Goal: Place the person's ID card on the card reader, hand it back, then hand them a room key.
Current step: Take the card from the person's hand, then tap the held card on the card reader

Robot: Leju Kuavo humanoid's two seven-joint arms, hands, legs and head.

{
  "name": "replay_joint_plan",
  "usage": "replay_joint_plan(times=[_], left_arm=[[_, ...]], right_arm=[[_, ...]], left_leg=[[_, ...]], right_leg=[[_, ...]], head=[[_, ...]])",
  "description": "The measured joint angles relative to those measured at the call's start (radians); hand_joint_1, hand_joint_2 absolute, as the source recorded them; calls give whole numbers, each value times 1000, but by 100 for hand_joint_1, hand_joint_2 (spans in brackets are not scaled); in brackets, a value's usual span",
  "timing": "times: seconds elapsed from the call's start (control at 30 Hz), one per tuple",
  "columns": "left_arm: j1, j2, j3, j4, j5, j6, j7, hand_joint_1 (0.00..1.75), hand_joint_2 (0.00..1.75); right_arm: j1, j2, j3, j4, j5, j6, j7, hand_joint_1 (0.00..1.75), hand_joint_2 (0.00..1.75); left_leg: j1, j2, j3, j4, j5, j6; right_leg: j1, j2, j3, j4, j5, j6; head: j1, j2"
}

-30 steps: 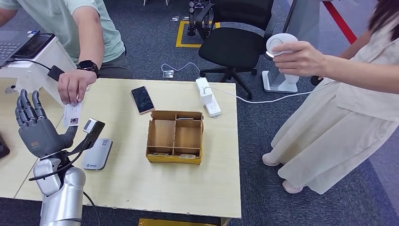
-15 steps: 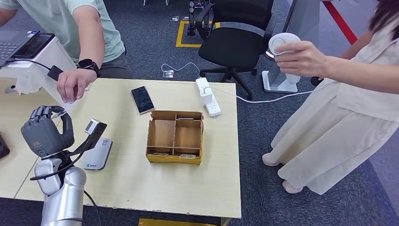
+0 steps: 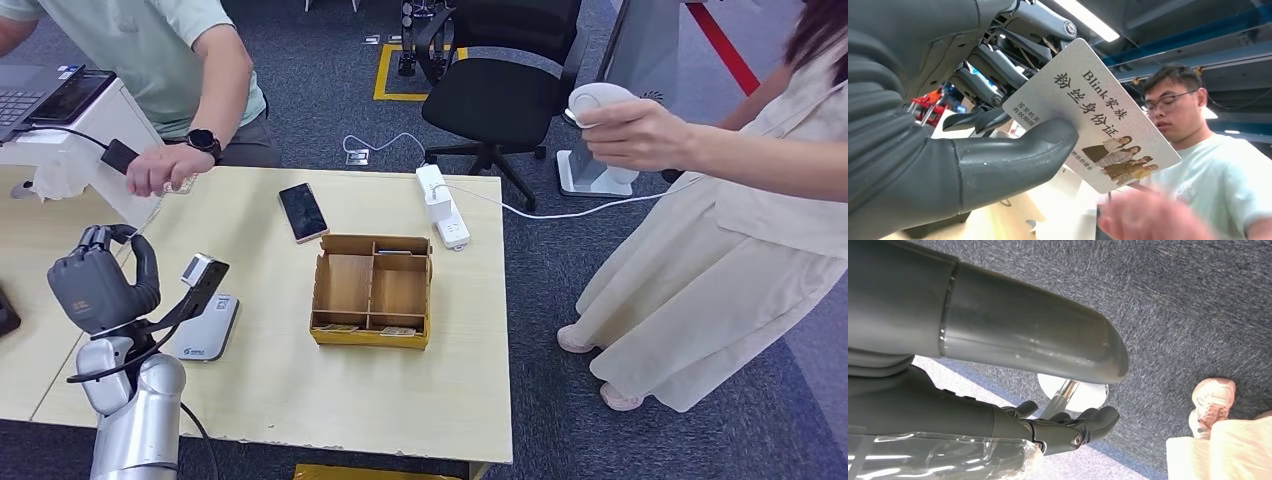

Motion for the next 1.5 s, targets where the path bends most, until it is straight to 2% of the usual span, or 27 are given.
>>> replay_joint_plan(times=[0.3,0.6,0.8,1.23,1.5], left_arm=[[1,27,-39,34,79,0,80,175,175],[15,88,-139,68,197,-1,180,175,175],[26,115,-180,81,278,-18,209,175,175],[41,149,-213,151,530,-305,365,175,175],[58,166,-216,191,570,-377,423,175,175]], right_arm=[[0,0,0,0,0,0,2,0,0],[2,0,0,0,-4,0,2,0,0],[3,0,0,-1,-5,0,1,0,0],[18,0,-8,-11,-6,0,1,0,0],[22,0,-15,-18,-1,0,1,0,0]], left_leg=[[0,0,0,0,0,0],[0,0,0,0,0,0],[0,0,0,0,0,0],[0,0,0,0,0,0],[0,0,0,0,0,0]], right_leg=[[0,0,0,0,0,0],[0,0,0,0,0,0],[0,0,0,0,0,0],[0,0,0,0,0,0],[0,0,0,0,0,0]], head=[[0,0],[0,0],[0,0],[0,0],[0,0]])
